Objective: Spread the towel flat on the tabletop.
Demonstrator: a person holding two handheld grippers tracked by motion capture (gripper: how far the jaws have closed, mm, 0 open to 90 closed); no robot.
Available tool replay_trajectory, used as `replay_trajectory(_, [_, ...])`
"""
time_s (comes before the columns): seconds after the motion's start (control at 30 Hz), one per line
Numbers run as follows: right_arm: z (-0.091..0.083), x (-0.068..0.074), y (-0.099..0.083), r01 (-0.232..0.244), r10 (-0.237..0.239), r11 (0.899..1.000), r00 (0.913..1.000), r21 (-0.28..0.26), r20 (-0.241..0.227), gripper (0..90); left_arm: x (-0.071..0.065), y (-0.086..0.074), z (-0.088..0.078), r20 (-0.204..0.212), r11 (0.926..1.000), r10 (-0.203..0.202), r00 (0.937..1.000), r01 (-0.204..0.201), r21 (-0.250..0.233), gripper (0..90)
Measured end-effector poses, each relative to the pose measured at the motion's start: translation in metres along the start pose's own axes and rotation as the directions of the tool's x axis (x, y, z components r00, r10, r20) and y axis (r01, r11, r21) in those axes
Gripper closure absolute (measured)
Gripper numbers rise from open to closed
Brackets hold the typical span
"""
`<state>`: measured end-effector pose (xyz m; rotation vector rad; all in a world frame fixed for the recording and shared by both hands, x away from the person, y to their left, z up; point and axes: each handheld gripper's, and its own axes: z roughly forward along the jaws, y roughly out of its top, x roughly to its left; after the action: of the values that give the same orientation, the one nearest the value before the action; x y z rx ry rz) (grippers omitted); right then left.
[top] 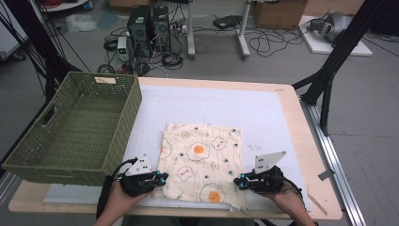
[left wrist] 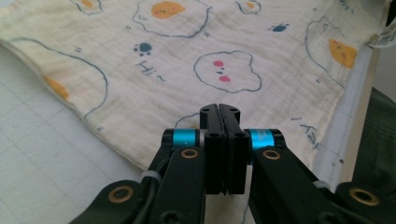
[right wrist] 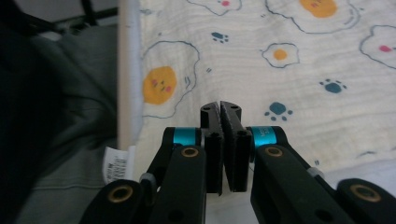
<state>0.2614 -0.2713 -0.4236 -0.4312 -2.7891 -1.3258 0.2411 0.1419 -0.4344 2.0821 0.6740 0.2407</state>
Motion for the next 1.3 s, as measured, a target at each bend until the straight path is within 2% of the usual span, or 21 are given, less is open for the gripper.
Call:
replay_trajectory(0.07, [-0.002, 0.000, -0.001, -0.007, 0.007, 1.000, 0.9998, -0.006, 0.020, 78.9, 0.008, 0.005, 0.000, -0.046, 0.9996, -0.005, 0.9989, 0.004, -0.027, 73.8])
replay_trajectory(0.17, [-0.004, -0.009, 0.000, -0.034, 0.037, 0.998, 0.9967, -0.051, 0.073, 71.9, 0.024, 0.013, 0.006, -0.106, 0.9979, -0.026, 0.9940, 0.019, -0.061, 71.6])
replay_trajectory(0.27, [-0.004, -0.022, 0.005, -0.065, 0.075, 0.995, 0.9891, -0.082, 0.127, 68.5, 0.040, 0.021, 0.016, -0.166, 0.9944, -0.067, 0.9839, 0.052, -0.093, 71.7])
replay_trajectory(0.37, [-0.001, -0.041, 0.010, -0.100, 0.118, 0.990, 0.9737, -0.098, 0.195, 67.4, 0.055, 0.028, 0.031, -0.240, 0.9908, -0.101, 0.9656, 0.076, -0.112, 71.4])
replay_trajectory(0.43, [0.002, -0.053, 0.012, -0.112, 0.130, 0.990, 0.9643, -0.090, 0.230, 67.4, 0.063, 0.030, 0.041, -0.284, 0.9882, -0.132, 0.9497, 0.103, -0.113, 71.9])
replay_trajectory(0.47, [0.004, -0.059, 0.014, -0.119, 0.137, 0.989, 0.9586, -0.085, 0.250, 66.7, 0.063, 0.030, 0.041, -0.284, 0.9882, -0.132, 0.9497, 0.103, -0.113, 71.9])
replay_trajectory(0.5, [0.008, -0.067, 0.015, -0.134, 0.151, 0.988, 0.9516, -0.079, 0.268, 65.9, 0.070, 0.031, 0.050, -0.312, 0.9848, -0.163, 0.9360, 0.135, -0.110, 71.8])
replay_trajectory(0.53, [0.010, -0.071, 0.016, -0.139, 0.155, 0.987, 0.9487, -0.076, 0.276, 64.7, 0.072, 0.032, 0.054, -0.330, 0.9838, -0.172, 0.9280, 0.145, -0.106, 71.3])
replay_trajectory(0.63, [0.020, -0.085, 0.019, -0.151, 0.163, 0.987, 0.9365, -0.063, 0.310, 64.0, 0.078, 0.035, 0.064, -0.358, 0.9815, -0.189, 0.9142, 0.166, -0.094, 68.8])
replay_trajectory(0.7, [0.026, -0.093, 0.019, -0.170, 0.172, 0.985, 0.9276, -0.036, 0.331, 67.7, 0.081, 0.037, 0.070, -0.373, 0.9809, -0.193, 0.9076, 0.188, -0.048, 75.5])
replay_trajectory(0.73, [0.029, -0.096, 0.018, -0.173, 0.168, 0.985, 0.9251, -0.017, 0.340, 69.3, 0.082, 0.038, 0.072, -0.372, 0.9818, -0.184, 0.9096, 0.188, -0.026, 79.0])
replay_trajectory(0.77, [0.032, -0.098, 0.017, -0.172, 0.164, 0.985, 0.9223, -0.009, 0.350, 71.9, 0.082, 0.040, 0.073, -0.366, 0.9850, -0.167, 0.9155, 0.171, -0.021, 83.1])
replay_trajectory(0.8, [0.032, -0.100, 0.016, -0.180, 0.177, 0.983, 0.9217, -0.025, 0.345, 75.6, 0.082, 0.041, 0.073, -0.370, 0.9877, -0.148, 0.9172, 0.156, -0.007, 86.3])
replay_trajectory(0.87, [0.031, -0.100, 0.016, -0.171, 0.166, 0.985, 0.9203, -0.016, 0.354, 87.4, 0.083, 0.041, 0.075, -0.365, 0.9856, -0.162, 0.9168, 0.168, -0.017, 87.0])
replay_trajectory(0.9, [0.030, -0.101, 0.016, -0.168, 0.161, 0.986, 0.9253, -0.012, 0.343, 88.6, 0.083, 0.041, 0.075, -0.361, 0.9843, -0.171, 0.9165, 0.175, -0.023, 87.1])
replay_trajectory(1.0, [0.028, -0.102, 0.015, -0.168, 0.161, 0.986, 0.9245, -0.012, 0.345, 89.3, 0.083, 0.042, 0.076, -0.359, 0.9844, -0.171, 0.9176, 0.174, -0.024, 87.4])
replay_trajectory(1.07, [0.025, -0.104, 0.013, -0.177, 0.171, 0.984, 0.9197, -0.016, 0.353, 89.4, 0.084, 0.043, 0.076, -0.337, 0.9804, -0.195, 0.9210, 0.193, -0.041, 87.4])
replay_trajectory(1.13, [0.022, -0.106, 0.012, -0.188, 0.183, 0.982, 0.9162, -0.020, 0.357, 89.4, 0.084, 0.043, 0.076, -0.333, 0.9806, -0.195, 0.9226, 0.192, -0.042, 87.4])
replay_trajectory(1.17, [0.016, -0.108, 0.012, -0.199, 0.197, 0.979, 0.9110, -0.032, 0.362, 89.4, 0.082, 0.046, 0.077, -0.324, 0.9816, -0.191, 0.9268, 0.182, -0.056, 87.3])
replay_trajectory(1.2, [0.016, -0.108, 0.012, -0.199, 0.197, 0.979, 0.9110, -0.032, 0.362, 89.4, 0.082, 0.046, 0.077, -0.324, 0.9816, -0.191, 0.9268, 0.182, -0.056, 87.2])
replay_trajectory(1.3, [0.008, -0.107, 0.017, -0.177, 0.194, 0.981, 0.9211, -0.081, 0.338, 84.9, 0.080, 0.050, 0.073, -0.306, 0.9822, -0.183, 0.9342, 0.161, -0.096, 84.4])
